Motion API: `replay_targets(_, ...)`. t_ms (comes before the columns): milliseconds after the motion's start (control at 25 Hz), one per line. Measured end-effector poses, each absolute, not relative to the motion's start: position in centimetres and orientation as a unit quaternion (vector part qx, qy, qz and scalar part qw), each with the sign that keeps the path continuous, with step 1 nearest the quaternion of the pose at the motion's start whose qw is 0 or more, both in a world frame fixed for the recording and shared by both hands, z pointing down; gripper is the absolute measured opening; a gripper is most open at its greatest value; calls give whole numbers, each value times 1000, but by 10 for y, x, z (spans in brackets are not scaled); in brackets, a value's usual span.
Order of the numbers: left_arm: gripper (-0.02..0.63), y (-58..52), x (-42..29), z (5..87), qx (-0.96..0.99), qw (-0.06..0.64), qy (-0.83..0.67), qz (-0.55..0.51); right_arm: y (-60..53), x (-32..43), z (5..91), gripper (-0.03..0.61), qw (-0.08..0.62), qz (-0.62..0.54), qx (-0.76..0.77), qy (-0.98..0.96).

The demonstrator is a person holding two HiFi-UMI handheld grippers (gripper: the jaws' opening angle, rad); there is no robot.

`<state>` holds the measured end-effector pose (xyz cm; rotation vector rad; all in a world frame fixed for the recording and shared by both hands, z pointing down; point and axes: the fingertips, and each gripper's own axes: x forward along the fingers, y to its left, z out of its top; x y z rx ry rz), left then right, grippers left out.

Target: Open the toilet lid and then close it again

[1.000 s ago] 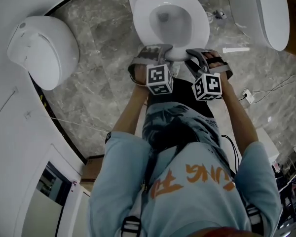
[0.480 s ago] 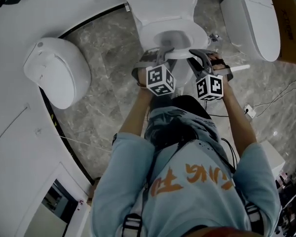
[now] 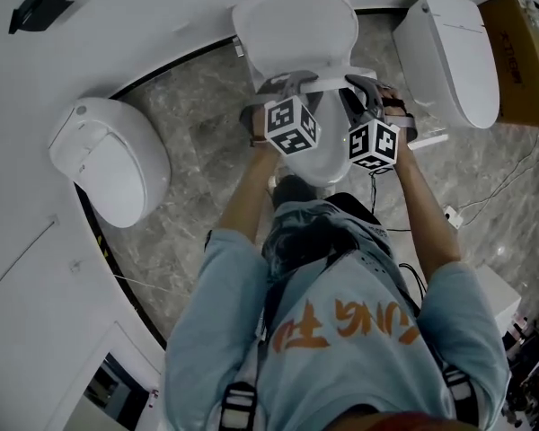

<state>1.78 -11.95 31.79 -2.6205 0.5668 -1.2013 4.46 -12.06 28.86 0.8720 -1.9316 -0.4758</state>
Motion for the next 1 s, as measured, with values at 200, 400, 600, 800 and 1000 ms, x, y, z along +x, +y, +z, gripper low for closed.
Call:
replay_targets(200,129,-169,10,309,-890,111,188,-400,-175,36,279,124,463,-184,387,-775)
replay_targets(400,147,-218,4,310,-884,100,210,-405,-226,27,279,132,472,-190,392,-766)
replay_targets(600,158,-260,0,313,-881,72,212,-416,-268,22,282,133,478,-188,396,-761)
replay_targets(800,163,-293,-3,316,-884,40,201,-420,-303,20,285,133,488,-169,384,-765)
replay_targets(1000,164,-318,-9,322,-888,16,193,-418,-330,13,294,132,511,-151,353,-769)
